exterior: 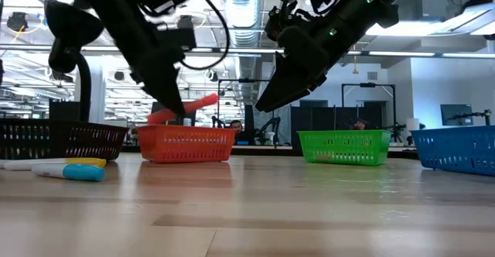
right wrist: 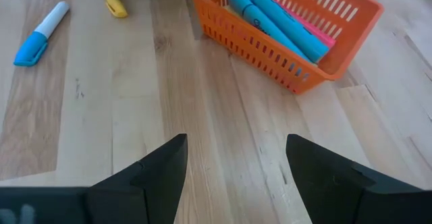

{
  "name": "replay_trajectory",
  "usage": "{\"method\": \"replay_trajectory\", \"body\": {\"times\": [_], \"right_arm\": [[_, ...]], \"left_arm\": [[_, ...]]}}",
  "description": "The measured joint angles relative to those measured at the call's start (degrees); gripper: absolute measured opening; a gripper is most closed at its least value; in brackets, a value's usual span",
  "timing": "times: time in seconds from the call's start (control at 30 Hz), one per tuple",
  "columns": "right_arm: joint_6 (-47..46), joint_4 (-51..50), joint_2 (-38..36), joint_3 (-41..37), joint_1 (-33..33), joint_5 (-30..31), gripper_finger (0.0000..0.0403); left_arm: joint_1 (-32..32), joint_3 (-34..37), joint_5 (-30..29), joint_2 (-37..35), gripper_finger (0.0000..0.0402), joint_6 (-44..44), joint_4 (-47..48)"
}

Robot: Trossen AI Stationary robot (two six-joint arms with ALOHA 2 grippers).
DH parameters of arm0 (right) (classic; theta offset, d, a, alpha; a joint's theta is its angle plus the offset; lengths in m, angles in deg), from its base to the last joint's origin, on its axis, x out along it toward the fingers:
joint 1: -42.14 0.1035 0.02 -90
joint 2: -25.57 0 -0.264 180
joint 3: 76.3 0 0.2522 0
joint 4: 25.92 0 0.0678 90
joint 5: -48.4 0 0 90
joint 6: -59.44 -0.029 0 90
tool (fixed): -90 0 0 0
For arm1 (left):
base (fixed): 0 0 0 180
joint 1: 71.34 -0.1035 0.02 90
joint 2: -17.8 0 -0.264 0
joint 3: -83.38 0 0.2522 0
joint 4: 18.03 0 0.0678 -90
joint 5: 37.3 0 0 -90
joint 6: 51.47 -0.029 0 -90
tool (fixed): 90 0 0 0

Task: Pick & Place Markers
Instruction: Put the orange highlighter pen into the orange bin, then put the violet marker pen into the blue bin

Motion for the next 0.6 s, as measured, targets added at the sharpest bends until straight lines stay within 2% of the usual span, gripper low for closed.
{"method": "replay_trajectory", "body": {"times": [0.13, 0.23, 0.6], "right_arm": [[0.0, -0.04, 0.0, 0.0, 0.0, 0.0, 0.0244], [0.0, -0.18, 0.0, 0.0, 0.0, -0.02, 0.0244], [-0.04, -0.2, 0.0, 0.0, 0.0, 0.0, 0.0244]], "left_arm": [[-6.65, 0.0, 3.63, 0.0, 0.0104, -4.66, -0.01], [-9.0, 0.0, 6.53, 0.0, 0.0113, -5.18, -0.49], [-7.2, 0.0, 6.64, 0.0, 0.0116, -3.52, -8.83]]}}
